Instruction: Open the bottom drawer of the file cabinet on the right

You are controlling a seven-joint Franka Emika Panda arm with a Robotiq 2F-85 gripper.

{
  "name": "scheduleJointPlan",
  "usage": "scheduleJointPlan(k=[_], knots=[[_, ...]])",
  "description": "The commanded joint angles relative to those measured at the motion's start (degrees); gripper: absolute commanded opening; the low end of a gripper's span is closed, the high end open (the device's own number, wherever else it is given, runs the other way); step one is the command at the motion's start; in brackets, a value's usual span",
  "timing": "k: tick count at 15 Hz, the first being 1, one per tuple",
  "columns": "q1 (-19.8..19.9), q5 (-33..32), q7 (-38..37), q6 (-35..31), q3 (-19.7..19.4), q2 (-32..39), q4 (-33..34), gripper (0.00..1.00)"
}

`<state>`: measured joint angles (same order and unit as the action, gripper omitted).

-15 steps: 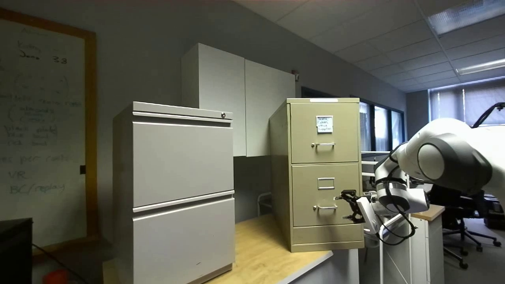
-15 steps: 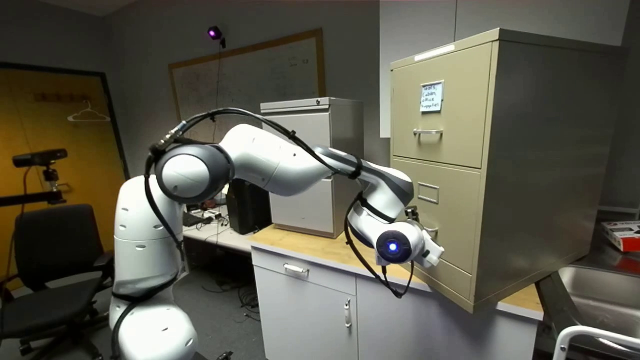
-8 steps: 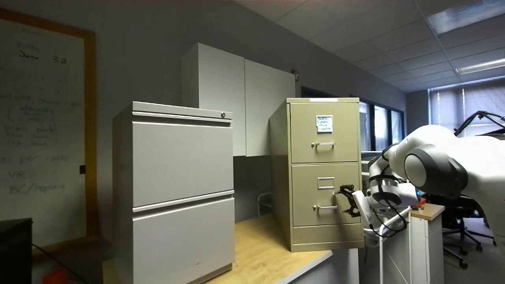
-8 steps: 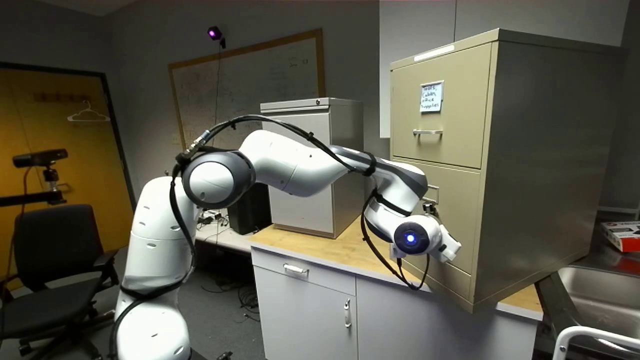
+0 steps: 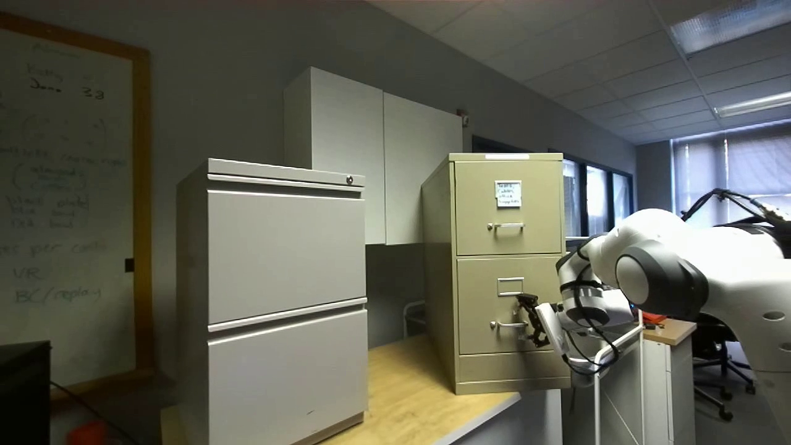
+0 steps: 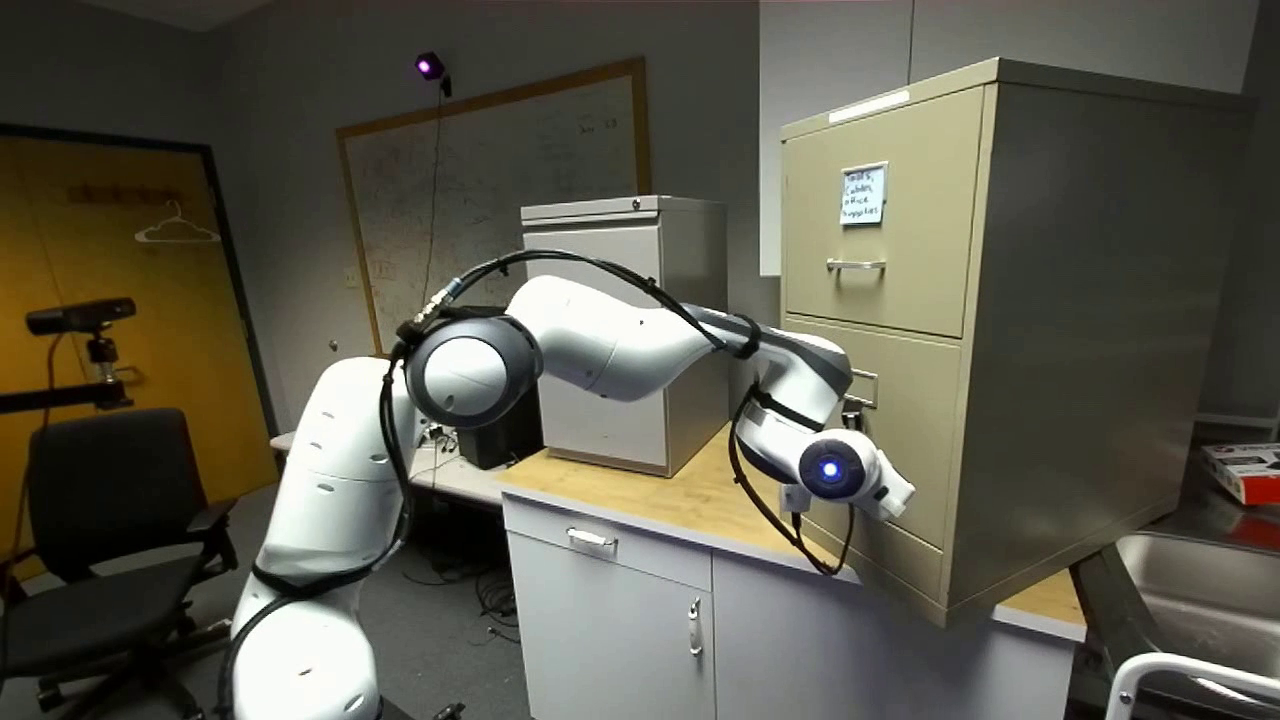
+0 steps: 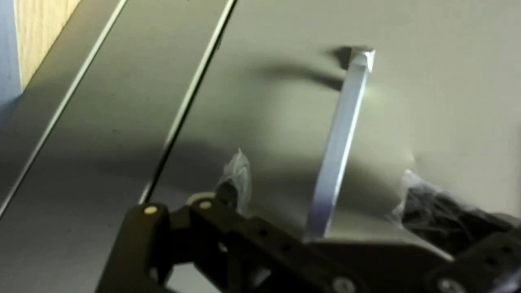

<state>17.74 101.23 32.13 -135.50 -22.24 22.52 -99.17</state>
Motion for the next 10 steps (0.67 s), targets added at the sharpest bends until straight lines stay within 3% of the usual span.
scheduleJointPlan(k=[1,2,3,10], knots=[[1.4,-1.7,-2.6,-0.9,2.1,3.4,2.7,1.00],[1.4,-1.5,-2.3,-1.5,2.2,3.9,2.6,0.75],[1.5,-1.6,-2.3,-1.6,2.3,4.2,2.4,0.74],[0.8,-7.7,-4.3,-3.8,1.9,0.9,0.1,0.23]])
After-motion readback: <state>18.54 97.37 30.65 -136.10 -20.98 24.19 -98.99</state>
